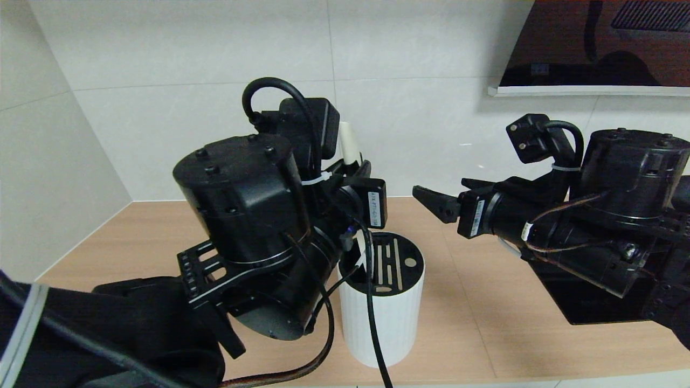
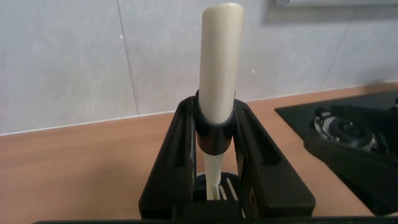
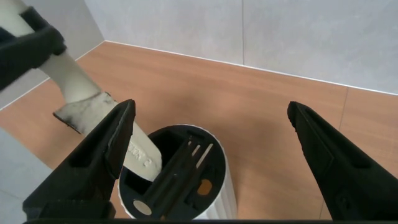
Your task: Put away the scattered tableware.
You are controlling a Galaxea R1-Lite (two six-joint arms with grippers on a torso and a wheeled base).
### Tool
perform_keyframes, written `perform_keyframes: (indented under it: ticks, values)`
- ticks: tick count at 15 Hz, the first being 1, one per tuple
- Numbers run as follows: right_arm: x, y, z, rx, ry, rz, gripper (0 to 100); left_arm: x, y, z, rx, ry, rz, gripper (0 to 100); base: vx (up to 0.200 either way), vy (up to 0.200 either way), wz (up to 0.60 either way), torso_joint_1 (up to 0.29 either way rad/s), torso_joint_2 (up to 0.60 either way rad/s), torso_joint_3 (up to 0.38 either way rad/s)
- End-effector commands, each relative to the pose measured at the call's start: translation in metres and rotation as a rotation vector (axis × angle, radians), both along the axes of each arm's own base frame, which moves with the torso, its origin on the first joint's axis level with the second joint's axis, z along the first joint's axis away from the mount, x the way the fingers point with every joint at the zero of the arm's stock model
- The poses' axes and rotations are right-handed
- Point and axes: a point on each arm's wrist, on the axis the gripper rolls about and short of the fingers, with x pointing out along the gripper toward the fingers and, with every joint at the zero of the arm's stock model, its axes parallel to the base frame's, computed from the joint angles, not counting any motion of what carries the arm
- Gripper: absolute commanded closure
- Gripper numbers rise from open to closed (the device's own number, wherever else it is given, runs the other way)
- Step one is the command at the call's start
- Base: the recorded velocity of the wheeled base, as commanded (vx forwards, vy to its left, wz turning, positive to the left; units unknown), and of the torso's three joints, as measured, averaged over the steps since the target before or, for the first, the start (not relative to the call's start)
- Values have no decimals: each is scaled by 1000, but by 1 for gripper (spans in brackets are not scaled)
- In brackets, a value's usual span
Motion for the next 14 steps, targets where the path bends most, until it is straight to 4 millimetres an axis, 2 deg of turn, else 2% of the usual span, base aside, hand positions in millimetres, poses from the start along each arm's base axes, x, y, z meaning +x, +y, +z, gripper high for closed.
perform_keyframes:
  ticks: [1,14]
  values:
    - [1,1,-2,-5,6,1,0,2,-3,-7,13,14,1,100,0,0,0,0,0,0]
    - [4,3,-8,-15,20,-1,0,12,-15,-60,88,138,1,100,0,0,0,0,0,0]
